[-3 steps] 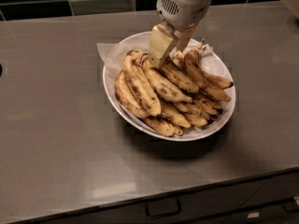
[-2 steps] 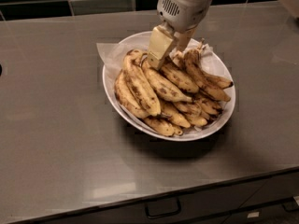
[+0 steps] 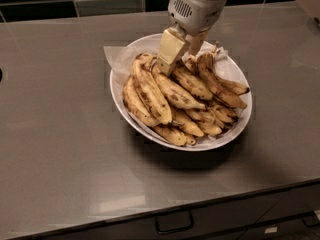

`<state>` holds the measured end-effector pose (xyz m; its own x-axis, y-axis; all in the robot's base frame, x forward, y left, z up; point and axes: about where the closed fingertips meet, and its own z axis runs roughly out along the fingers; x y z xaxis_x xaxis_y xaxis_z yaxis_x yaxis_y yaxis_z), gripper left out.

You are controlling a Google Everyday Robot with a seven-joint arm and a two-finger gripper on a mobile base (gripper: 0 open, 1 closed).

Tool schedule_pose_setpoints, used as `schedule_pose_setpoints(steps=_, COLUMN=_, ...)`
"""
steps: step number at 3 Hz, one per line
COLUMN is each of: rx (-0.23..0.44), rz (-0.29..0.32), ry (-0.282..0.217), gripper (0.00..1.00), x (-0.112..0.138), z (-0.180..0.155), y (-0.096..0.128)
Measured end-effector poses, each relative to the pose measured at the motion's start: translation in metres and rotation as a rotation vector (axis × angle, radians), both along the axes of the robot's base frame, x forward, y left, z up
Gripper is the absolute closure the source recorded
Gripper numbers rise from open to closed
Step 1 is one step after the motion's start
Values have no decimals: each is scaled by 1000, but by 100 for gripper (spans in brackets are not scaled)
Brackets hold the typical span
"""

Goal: Pick banana from white bowl

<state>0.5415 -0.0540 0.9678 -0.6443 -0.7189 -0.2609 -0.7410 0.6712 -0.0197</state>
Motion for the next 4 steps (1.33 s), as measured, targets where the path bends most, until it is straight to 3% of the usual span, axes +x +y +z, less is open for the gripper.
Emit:
schedule_pose_setpoints(steps=3, rx=0, rz=0, ry=0, gripper=99, x=0, z=3, y=0)
schedule_pose_setpoints(steps=4, rx=54, rz=22, ry=-38, gripper=100, x=-2, z=13, y=1)
